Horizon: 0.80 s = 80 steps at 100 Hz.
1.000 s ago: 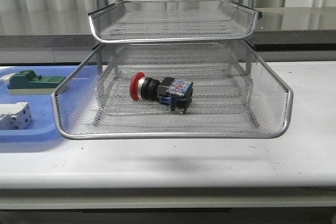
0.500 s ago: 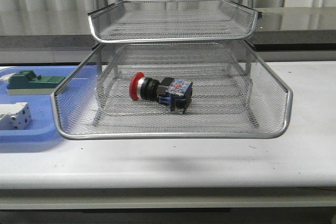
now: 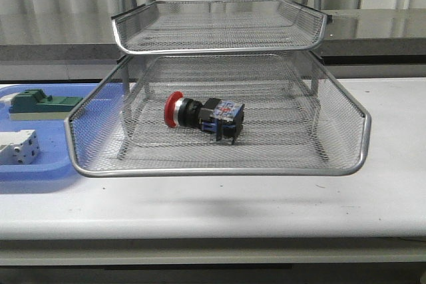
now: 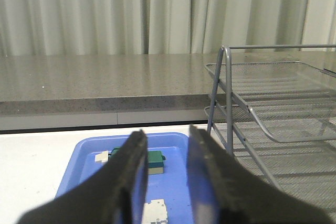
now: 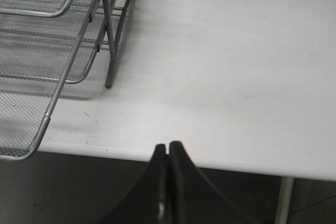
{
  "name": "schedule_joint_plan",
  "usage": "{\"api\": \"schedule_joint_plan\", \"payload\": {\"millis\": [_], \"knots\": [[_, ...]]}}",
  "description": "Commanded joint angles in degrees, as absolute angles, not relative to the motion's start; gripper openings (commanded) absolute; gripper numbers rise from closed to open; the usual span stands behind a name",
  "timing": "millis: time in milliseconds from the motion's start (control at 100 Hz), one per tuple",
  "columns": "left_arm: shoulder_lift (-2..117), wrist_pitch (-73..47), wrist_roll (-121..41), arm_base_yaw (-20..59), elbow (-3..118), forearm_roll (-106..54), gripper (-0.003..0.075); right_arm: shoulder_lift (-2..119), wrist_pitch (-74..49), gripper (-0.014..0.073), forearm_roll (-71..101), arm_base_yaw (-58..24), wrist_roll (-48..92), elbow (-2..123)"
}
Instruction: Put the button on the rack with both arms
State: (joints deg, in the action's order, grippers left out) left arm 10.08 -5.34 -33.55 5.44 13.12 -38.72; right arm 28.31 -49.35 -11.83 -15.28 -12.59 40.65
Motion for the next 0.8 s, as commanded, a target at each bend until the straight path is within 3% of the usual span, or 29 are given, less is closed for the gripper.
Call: {"api": "schedule_joint_plan", "payload": {"millis": [0, 790], "knots": [[10.59, -1.48, -33.17, 5.37, 14.63, -39.48, -0.0007, 28.41, -45.93, -0.0108, -13.18, -14.96, -12.56, 42.65], [10.59, -1.48, -33.17, 5.37, 14.63, -39.48, -0.002, 28.41, -45.88, -0.0108, -13.18, -14.96, -12.56, 42.65]]}}
